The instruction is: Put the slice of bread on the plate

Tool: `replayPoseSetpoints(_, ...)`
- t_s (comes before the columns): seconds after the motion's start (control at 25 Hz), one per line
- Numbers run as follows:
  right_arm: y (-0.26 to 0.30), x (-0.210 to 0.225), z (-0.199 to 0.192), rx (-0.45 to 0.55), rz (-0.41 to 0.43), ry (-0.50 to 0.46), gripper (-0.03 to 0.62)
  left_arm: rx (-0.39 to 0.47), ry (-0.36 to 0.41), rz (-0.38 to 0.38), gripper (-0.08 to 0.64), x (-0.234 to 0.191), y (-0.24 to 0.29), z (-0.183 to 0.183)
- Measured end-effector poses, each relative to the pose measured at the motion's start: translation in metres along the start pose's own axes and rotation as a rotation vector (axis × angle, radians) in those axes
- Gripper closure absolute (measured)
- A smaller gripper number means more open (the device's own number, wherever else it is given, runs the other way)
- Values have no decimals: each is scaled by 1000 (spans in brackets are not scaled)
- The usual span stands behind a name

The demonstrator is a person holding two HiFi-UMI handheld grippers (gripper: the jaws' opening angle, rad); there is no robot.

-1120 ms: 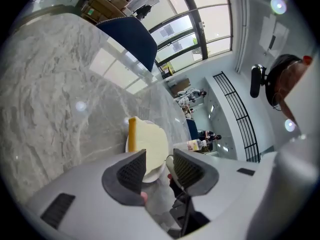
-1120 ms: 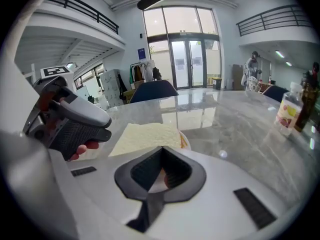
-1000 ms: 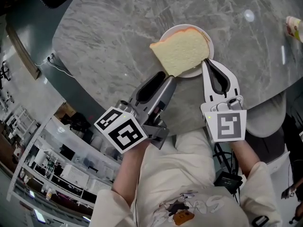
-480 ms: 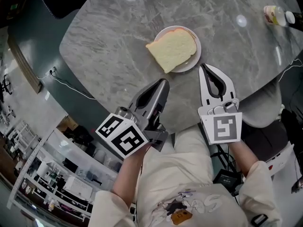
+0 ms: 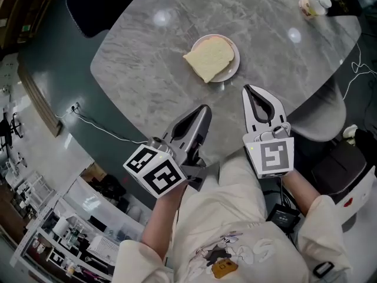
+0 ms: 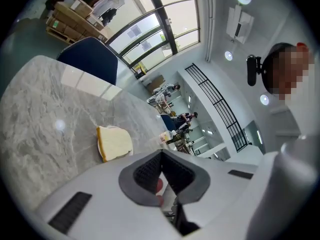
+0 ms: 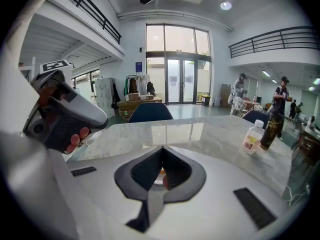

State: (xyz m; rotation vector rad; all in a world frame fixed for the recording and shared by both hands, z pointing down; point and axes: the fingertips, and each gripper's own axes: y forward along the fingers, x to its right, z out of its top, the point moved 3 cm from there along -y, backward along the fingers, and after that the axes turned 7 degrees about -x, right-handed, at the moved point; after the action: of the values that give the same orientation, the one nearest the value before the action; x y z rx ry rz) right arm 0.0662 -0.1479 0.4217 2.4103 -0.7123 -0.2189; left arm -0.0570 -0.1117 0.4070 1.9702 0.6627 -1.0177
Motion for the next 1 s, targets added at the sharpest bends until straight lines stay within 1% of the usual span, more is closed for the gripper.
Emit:
replayPoseSetpoints(0.12, -16, -13, 6, 4, -2, -7, 589, 14, 40, 6, 551, 13, -21, -5)
replayPoseSetpoints(0.28, -37, -26, 13, 29, -3, -5, 589, 28, 116, 50, 551, 23, -43, -14)
replayPoseSetpoints(0.4, -60, -38, 16, 36, -9, -5, 589, 50, 150, 67, 551, 37, -67, -22)
replayPoseSetpoints(0.52, -87, -54, 19, 35, -2, -33, 589, 82, 183, 77, 551, 52, -92, -32)
replayPoseSetpoints(0.6, -106, -63, 17, 35, -1, -23, 589, 96, 205, 76, 551, 59, -106, -43)
replayPoseSetpoints(0.72, -134, -75, 9, 39, -6, 13, 589, 118, 231, 71, 551, 69, -127, -62)
replayPoseSetpoints(0.84, -162, -92, 9, 53, -21, 33, 589, 128, 248, 76, 551, 76, -151, -83)
replayPoseSetpoints(1.0, -199, -124, 8, 86, 0, 31, 589, 145, 236, 113, 551, 78, -182, -111)
